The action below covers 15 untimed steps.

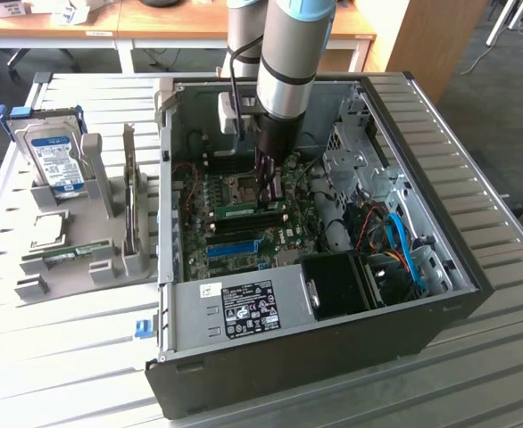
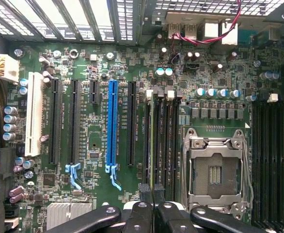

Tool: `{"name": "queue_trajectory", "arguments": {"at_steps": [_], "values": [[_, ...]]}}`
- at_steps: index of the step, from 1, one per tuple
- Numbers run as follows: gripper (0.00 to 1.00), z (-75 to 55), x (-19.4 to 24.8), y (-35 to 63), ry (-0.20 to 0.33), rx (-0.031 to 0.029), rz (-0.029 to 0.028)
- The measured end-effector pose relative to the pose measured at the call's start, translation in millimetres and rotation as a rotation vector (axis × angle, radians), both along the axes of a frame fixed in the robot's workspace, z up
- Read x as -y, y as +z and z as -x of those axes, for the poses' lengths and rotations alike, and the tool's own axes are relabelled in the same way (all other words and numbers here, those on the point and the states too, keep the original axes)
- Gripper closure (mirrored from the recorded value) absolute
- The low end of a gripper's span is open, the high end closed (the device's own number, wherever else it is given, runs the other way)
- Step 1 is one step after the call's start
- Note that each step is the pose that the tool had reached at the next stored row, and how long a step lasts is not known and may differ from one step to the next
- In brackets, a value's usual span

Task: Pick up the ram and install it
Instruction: 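Insert the ram into the slot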

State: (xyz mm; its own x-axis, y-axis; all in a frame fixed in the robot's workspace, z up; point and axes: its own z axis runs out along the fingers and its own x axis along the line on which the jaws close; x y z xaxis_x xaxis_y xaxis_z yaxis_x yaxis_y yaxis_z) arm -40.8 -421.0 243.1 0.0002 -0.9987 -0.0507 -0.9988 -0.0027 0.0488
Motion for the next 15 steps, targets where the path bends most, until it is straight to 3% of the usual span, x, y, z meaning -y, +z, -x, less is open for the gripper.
{"name": "queue_trajectory", "arguments": {"at_steps": [15], "values": [[0.88, -0.8, 0.0, -0.4, -0.005, 0.0000, -0.0007]]}}
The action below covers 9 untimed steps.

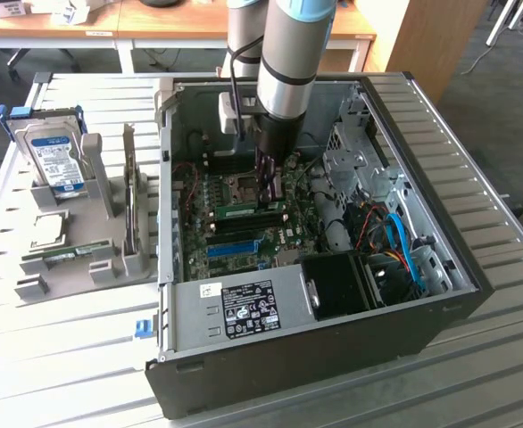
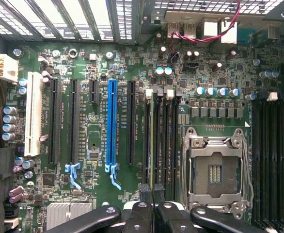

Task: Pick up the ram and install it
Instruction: 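Insert the ram into the slot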

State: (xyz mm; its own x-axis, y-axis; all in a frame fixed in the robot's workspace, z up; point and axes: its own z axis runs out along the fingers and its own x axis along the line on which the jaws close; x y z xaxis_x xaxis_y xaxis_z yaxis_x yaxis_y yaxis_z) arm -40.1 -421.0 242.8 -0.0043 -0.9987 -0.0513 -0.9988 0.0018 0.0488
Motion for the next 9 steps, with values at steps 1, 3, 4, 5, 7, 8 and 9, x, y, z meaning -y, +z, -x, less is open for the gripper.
{"name": "queue_trajectory", "arguments": {"at_steps": [1, 3, 4, 5, 7, 8, 9], "values": [[0.88, -0.2, 0.0, 0.0, 0.000, 0.0000, 0.0000], [0.88, -0.3, 0.0, 0.0, 0.000, 0.0000, 0.0000], [0.88, -0.5, 0.0, 0.0, 0.000, 0.0000, 0.0000], [0.88, -0.9, 0.0, 0.0, 0.000, 0.0000, 0.0000], [0.88, -0.9, 0.0, 0.0, 0.000, 0.0000, 0.0000], [0.88, -0.9, 0.0, 0.0, 0.000, 0.0001, 0.0000], [0.88, -0.9, 0.0, 0.0, 0.000, 0.0001, 0.0000]]}}
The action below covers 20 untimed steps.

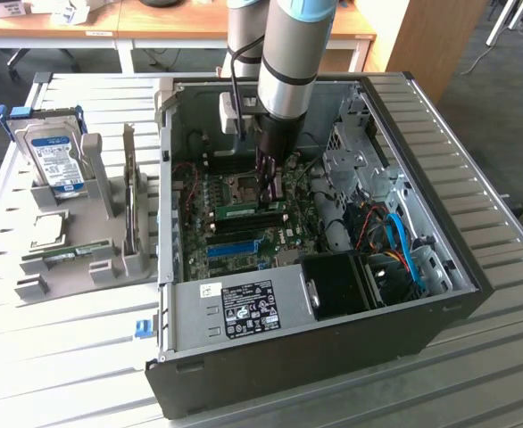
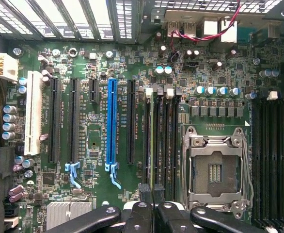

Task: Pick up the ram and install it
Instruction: 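Insert the ram into the slot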

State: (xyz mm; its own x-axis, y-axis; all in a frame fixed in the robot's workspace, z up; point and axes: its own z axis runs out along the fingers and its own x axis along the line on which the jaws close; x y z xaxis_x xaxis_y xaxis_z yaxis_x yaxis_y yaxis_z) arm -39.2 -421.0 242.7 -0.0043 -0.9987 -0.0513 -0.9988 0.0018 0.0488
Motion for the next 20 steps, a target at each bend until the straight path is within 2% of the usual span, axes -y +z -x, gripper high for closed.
{"name": "queue_trajectory", "arguments": {"at_steps": [5, 20], "values": [[0.88, 0.0, 0.0, -4.1, 0.000, 0.0000, -0.0001], [0.88, -0.1, 0.0, -6.9, 0.000, 0.0000, -0.0001]]}}
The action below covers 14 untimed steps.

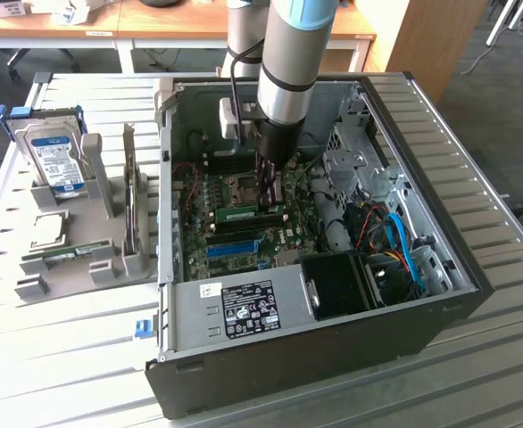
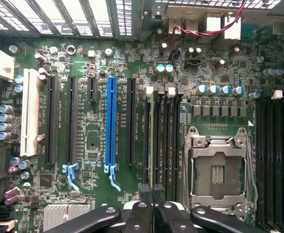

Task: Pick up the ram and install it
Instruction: 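Insert the ram into the slot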

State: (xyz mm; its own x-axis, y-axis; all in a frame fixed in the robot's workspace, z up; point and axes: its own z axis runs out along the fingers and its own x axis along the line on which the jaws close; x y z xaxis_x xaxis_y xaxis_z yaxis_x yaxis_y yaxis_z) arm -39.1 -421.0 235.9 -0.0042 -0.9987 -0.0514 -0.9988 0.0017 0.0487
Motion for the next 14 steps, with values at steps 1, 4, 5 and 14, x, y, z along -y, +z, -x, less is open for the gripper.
{"name": "queue_trajectory", "arguments": {"at_steps": [1, 4, 5, 14], "values": [[0.88, 0.0, 0.0, 0.0, 0.000, 0.0000, 0.0000], [0.88, -0.9, 0.1, 0.1, 0.000, -0.0001, 0.0003], [0.88, -1.4, 0.1, 0.1, 0.000, -0.0002, 0.0003], [0.88, -1.5, 0.5, -0.1, 0.000, 0.0000, 0.0001]]}}
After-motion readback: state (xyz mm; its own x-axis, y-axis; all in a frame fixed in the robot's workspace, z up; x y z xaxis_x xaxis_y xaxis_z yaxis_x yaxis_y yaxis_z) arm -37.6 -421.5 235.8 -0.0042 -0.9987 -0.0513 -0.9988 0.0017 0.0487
